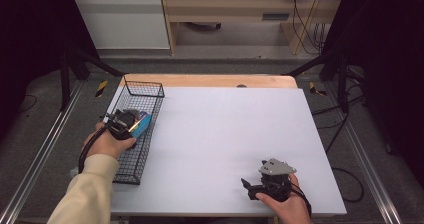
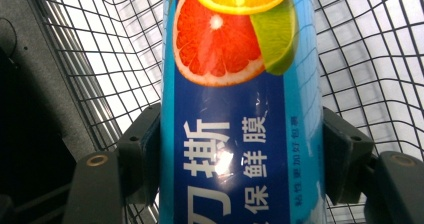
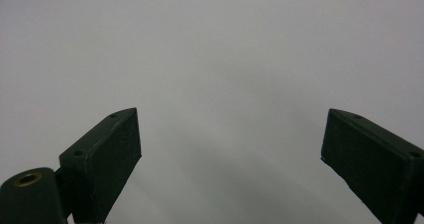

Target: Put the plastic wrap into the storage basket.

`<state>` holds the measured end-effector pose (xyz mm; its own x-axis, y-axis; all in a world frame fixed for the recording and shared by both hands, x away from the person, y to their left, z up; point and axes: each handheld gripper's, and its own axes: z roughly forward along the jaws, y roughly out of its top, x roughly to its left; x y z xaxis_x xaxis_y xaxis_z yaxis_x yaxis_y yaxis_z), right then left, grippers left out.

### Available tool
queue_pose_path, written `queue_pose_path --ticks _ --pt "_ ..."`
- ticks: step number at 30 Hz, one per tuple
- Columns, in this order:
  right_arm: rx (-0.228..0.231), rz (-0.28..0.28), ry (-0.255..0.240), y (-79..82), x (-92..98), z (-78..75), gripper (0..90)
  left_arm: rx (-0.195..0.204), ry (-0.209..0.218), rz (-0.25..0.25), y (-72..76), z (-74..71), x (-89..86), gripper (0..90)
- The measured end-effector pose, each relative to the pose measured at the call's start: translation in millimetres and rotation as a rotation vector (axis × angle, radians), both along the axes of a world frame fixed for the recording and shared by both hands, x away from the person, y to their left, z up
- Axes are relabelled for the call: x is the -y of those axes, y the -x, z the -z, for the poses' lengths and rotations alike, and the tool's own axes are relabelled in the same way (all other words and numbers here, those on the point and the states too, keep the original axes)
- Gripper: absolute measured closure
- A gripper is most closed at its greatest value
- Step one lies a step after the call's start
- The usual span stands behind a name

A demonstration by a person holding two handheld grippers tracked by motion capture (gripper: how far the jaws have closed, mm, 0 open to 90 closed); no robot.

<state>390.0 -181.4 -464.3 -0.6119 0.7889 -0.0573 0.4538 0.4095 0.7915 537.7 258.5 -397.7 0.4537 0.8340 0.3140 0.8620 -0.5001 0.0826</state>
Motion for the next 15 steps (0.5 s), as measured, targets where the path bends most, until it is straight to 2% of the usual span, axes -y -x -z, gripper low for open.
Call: queue_pose_path --ticks 5,8,9,12,15 --pt "-0.001 -0.003 0.004 0.3 -0.6 -0.3 9.4 0.008 -0.015 0.010 0.1 0.5 1.1 30.7" --pt "0.003 -0.006 0.006 0.2 -0.7 0.1 9.4 0.018 -0.009 0.015 0.6 -1.4 1.7 29.4" --pt "0.002 -0.004 0.003 0.3 -0.7 0.2 9.3 0.034 -0.004 0.018 1.3 -1.7 1.6 28.6" --pt "-0.004 -0.002 0.003 0.3 -0.8 0.2 9.3 0.037 0.013 0.018 3.2 -3.1 2.1 26.1" --pt "-0.002 -0.003 0.001 0.5 -1.1 0.3 9.3 0.059 0.033 0.030 6.2 -6.8 1.9 23.3"
